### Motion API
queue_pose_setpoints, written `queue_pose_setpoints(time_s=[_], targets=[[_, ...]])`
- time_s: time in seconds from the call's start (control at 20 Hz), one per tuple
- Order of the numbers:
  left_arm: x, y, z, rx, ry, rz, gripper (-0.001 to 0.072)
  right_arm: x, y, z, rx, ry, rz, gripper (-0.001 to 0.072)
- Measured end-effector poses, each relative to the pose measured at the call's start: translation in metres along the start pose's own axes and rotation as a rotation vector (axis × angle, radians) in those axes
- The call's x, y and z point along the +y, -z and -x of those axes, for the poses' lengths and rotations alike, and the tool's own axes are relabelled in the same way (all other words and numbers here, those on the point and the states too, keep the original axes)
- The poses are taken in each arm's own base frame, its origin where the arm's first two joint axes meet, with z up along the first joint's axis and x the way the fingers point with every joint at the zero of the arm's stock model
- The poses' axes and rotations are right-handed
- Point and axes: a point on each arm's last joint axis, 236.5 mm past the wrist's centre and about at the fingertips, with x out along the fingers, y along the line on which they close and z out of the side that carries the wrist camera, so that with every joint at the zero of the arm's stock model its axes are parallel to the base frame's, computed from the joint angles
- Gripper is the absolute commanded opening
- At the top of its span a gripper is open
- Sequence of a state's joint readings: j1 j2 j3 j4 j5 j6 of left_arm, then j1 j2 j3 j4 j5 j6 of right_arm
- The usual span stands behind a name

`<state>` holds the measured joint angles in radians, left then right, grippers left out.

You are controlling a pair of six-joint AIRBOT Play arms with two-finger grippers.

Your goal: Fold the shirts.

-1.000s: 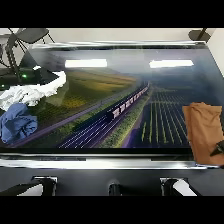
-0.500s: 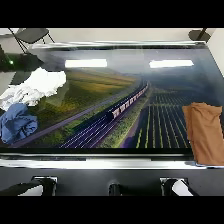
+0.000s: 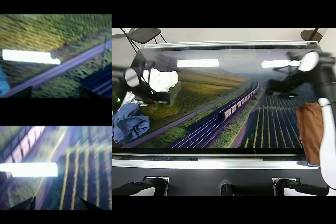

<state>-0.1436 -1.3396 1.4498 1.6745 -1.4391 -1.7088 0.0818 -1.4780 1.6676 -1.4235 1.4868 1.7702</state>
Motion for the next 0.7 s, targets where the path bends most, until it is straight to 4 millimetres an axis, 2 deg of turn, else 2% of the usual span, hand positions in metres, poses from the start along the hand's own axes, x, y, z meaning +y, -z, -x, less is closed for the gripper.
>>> queue_pose_setpoints(time_s=[0.1, 0.25, 0.7], targets=[[-0.009, 0.021, -0.010, 0.016, 0.014, -0.008, 0.0719, 0.019, 0.017, -0.018, 0.072, 0.013, 0.055, 0.0611], [-0.014, 0.037, -0.017, 0.024, 0.023, -0.013, 0.0718, 0.029, 0.031, -0.030, 0.128, 0.034, 0.093, 0.0610], [-0.018, 0.046, -0.021, 0.029, 0.033, -0.014, 0.0719, 0.035, 0.041, -0.036, 0.167, 0.047, 0.118, 0.0610]])
